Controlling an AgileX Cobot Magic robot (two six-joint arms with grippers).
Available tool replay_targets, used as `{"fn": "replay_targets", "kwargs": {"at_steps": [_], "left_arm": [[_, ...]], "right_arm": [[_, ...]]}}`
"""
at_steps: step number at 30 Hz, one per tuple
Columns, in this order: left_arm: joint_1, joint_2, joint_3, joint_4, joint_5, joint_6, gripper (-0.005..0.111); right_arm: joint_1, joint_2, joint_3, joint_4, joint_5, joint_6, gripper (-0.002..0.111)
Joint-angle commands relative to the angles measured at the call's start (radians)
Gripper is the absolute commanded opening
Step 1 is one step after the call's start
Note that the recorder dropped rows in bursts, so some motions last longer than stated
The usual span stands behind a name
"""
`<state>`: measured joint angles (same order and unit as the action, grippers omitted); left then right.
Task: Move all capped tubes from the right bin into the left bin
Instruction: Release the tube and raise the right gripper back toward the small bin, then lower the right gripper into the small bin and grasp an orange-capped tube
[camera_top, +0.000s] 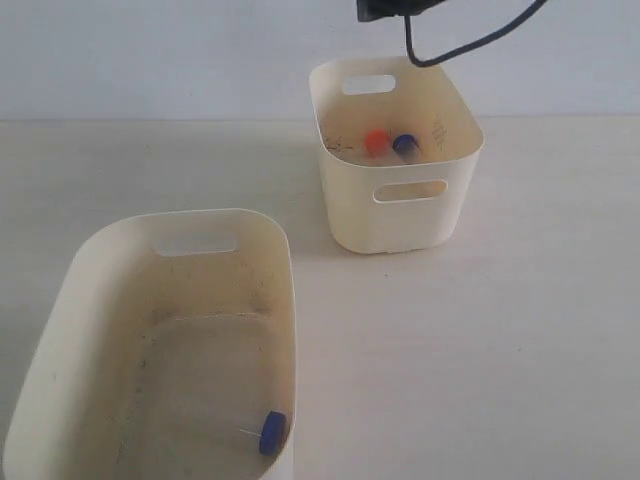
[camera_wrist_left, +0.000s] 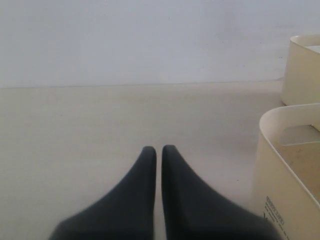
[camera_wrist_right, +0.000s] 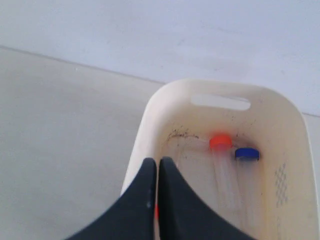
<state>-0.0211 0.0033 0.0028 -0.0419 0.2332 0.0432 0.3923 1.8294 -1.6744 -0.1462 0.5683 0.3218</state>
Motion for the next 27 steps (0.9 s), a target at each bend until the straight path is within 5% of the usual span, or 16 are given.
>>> {"fn": "replay_targets", "kwargs": {"at_steps": [1,11,27], "left_arm": [[0.001,-0.003,-0.003,0.002,-0.002,-0.008,0.004],[0.001,-0.003,-0.003,0.002,-0.002,-0.008,0.004],[0.001,-0.003,-0.003,0.002,-0.002,-0.008,0.004]], "right_arm": [[-0.035,0.100,-0.145,0.005,0.020,0.002,0.001],[-0.054,0.386,-0.440,-0.085,0.163,0.006,0.001],[-0.092,0.519,-0.472,-0.024,0.203,0.002,0.000]]}}
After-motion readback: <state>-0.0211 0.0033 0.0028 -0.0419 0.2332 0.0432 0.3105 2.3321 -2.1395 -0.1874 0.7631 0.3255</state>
